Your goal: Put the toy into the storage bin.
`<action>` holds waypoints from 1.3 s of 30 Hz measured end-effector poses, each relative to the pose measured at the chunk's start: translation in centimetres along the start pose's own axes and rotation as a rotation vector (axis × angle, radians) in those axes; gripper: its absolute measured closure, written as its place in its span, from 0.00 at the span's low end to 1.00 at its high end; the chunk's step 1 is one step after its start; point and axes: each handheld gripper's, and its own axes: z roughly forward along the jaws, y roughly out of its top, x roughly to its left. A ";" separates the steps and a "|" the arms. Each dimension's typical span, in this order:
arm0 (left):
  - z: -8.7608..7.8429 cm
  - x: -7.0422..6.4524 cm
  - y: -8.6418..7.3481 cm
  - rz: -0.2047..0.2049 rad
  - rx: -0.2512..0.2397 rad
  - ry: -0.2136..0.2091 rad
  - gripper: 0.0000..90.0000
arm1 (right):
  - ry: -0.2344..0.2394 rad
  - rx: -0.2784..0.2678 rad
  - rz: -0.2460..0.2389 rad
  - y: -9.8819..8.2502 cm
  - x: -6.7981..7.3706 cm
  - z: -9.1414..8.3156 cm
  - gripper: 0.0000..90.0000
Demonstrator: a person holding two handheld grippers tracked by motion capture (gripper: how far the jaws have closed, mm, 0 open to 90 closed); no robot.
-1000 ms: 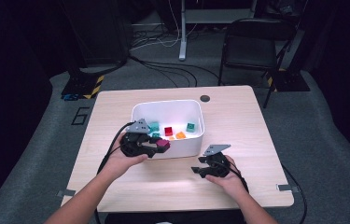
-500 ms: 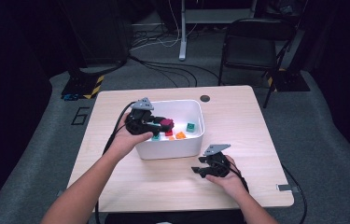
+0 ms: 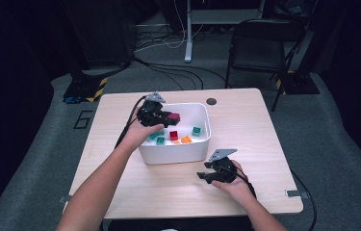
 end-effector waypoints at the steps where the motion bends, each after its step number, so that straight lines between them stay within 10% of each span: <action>1: 0.3 0.2 0.0 -0.004 0.009 0.005 0.63 | 0.000 0.001 -0.001 0.0 0.0 0.0 0.50; 18: -0.2 0.8 -0.8 -0.048 0.014 0.045 0.53 | 0.004 0.005 0.002 -0.1 0.0 0.1 0.50; 39: -10.1 0.0 -8.5 -0.091 -0.123 0.118 0.45 | -0.014 -0.001 0.015 -0.3 -0.2 -0.3 0.49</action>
